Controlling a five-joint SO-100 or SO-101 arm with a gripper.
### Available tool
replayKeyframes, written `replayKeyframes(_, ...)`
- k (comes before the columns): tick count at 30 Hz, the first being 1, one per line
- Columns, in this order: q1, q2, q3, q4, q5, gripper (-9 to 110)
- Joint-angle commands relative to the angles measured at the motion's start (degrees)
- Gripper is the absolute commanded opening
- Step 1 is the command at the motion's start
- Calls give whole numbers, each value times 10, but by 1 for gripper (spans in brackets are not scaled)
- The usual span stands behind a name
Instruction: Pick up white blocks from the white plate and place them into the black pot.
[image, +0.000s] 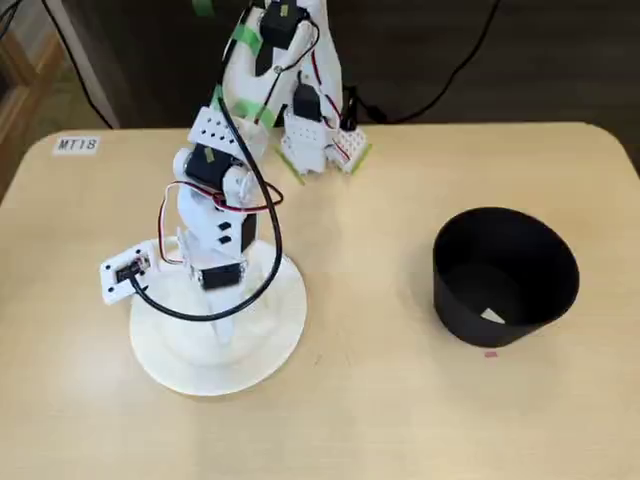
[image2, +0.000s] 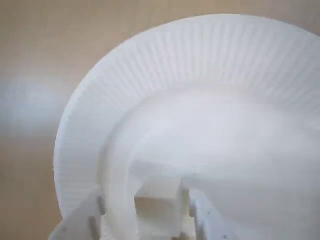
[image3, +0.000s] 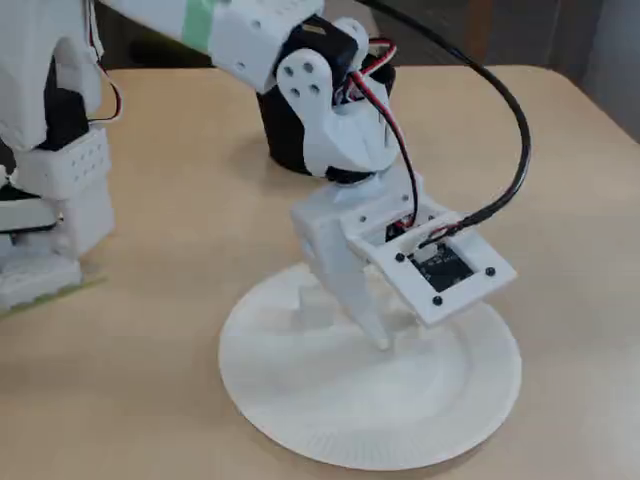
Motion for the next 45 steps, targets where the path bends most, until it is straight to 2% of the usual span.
replayKeyframes(1, 5, 1, -28, 3, -11, 17)
replayKeyframes(4, -2, -1, -28, 7, -23, 10)
replayKeyframes(11, -14, -6, -28, -4, -26, 3)
replayKeyframes(15, -11, -10, -28, 5, -32, 32)
replayKeyframes(19, -9, -4, -28, 15, -25, 34)
replayKeyframes(25, -11, -3, -28, 22, 17, 27)
replayKeyframes(36, -47, -6, -28, 23, 163, 17)
replayKeyframes(41, -54, -9, -30, 18, 196, -1)
replayKeyframes(45, -44, -13, -33, 16, 200, -2)
